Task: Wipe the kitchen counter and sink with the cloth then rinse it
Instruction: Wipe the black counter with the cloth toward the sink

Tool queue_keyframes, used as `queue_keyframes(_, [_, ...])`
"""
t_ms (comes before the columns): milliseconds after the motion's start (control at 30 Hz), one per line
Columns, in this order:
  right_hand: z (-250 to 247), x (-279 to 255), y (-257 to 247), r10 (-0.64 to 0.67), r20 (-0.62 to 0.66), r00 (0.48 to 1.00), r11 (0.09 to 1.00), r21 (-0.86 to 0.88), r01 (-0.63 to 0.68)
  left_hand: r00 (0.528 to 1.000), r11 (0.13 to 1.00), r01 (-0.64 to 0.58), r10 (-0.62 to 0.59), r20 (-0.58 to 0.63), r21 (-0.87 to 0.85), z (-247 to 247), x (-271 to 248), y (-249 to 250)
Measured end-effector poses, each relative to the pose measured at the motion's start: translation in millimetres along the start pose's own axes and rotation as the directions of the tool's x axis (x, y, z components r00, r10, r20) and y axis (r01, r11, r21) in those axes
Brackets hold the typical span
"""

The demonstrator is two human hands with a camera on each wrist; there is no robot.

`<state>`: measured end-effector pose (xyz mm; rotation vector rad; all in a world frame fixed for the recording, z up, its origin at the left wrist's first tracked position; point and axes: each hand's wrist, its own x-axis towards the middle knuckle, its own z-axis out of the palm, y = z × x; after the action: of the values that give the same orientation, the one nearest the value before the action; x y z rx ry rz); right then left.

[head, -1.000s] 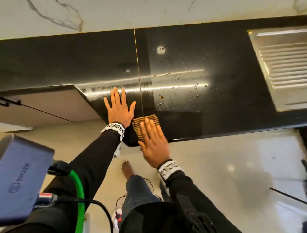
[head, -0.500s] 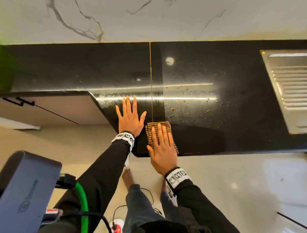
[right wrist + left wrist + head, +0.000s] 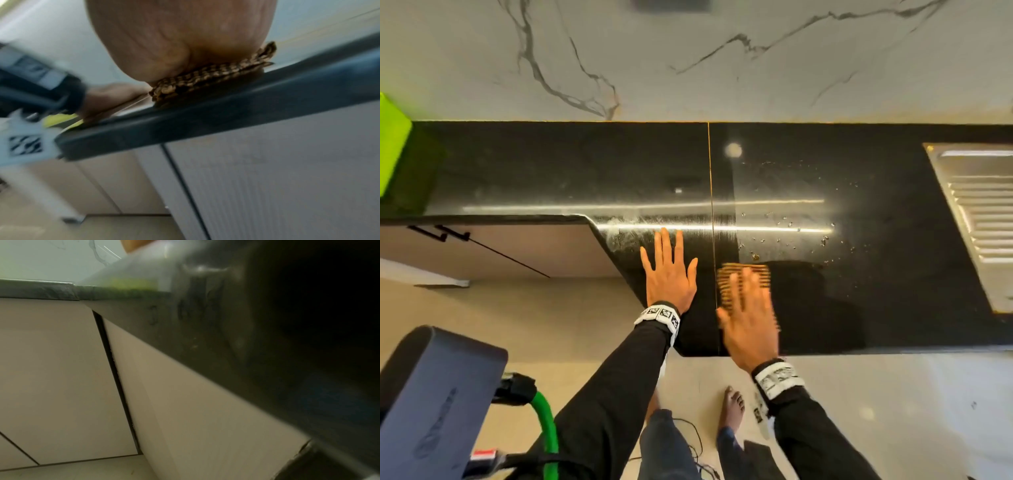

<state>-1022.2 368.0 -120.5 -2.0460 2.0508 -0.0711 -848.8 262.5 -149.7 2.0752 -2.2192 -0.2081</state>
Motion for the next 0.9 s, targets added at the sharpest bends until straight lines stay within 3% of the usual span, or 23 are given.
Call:
queue_keyframes(67, [4,15,-19,-0.163,0.036,0.986,0.986,-0.028,0.164,1.0,1.0,-0.001,0.002,0.012,-0.019,1,1,-2])
queue_keyframes(133, [-1,34,0,-0.213,0.047,0.976,0.975,-0.059,0.216,1.0,1.0,-0.003,0.003,0.014,-0.02,1,-1,-2])
queue_keyframes(167, [-5,43,19,-0.174,0.041,0.984,0.982,-0.069,0.176,1.0,1.0,-0.005,0.006,0.021,-0.023,0,-1,-2])
queue_keyframes(233, [-19,57,64,0.052,0.005,0.999,0.996,-0.073,-0.052,1.0,1.0,-0.01,0.01,0.029,-0.015,-2,-1,-1])
queue_keyframes(300, [-33,60,94,0.303,-0.032,0.952,0.953,-0.01,-0.304,0.999,1.0,-0.013,0.014,0.037,-0.017,-4,1,-1])
queue_keyframes(400, [-34,58,70,0.436,-0.009,0.9,0.9,0.015,-0.436,0.998,0.999,-0.025,0.027,0.065,-0.032,-5,0,-1])
queue_keyframes(467, [-21,53,20,0.349,-0.013,0.937,0.937,-0.005,-0.349,0.996,0.998,-0.025,0.03,0.088,-0.054,-5,-2,-2])
queue_keyframes(533, [-5,51,-26,0.131,0.029,0.991,0.991,-0.013,-0.131,0.994,0.995,-0.054,0.061,0.09,-0.079,-4,3,-6])
queue_keyframes(600, [-2,60,-38,-0.054,0.049,0.997,0.998,-0.019,0.055,0.989,0.989,-0.108,0.117,0.094,-0.098,-4,17,-15])
queue_keyframes(667, [-6,79,-22,-0.094,0.042,0.995,0.995,-0.024,0.095,0.98,0.983,-0.163,0.172,0.103,-0.086,-5,44,-36])
queue_keyframes(700, [-11,86,0,-0.051,0.043,0.998,0.998,-0.028,0.053,0.979,0.983,-0.168,0.175,0.106,-0.077,-8,55,-42])
queue_keyframes(767, [-26,102,47,0.152,0.041,0.988,0.988,-0.004,-0.152,0.975,0.981,-0.183,0.19,0.118,-0.069,-13,79,-57])
queue_keyframes(833, [-40,113,79,0.357,0.013,0.934,0.934,0.022,-0.357,0.963,0.971,-0.236,0.238,0.125,-0.032,-13,95,-65])
queue_keyframes(900, [-43,113,73,0.447,0.049,0.893,0.893,0.029,-0.449,0.958,0.967,-0.254,0.254,0.131,-0.013,-13,100,-68])
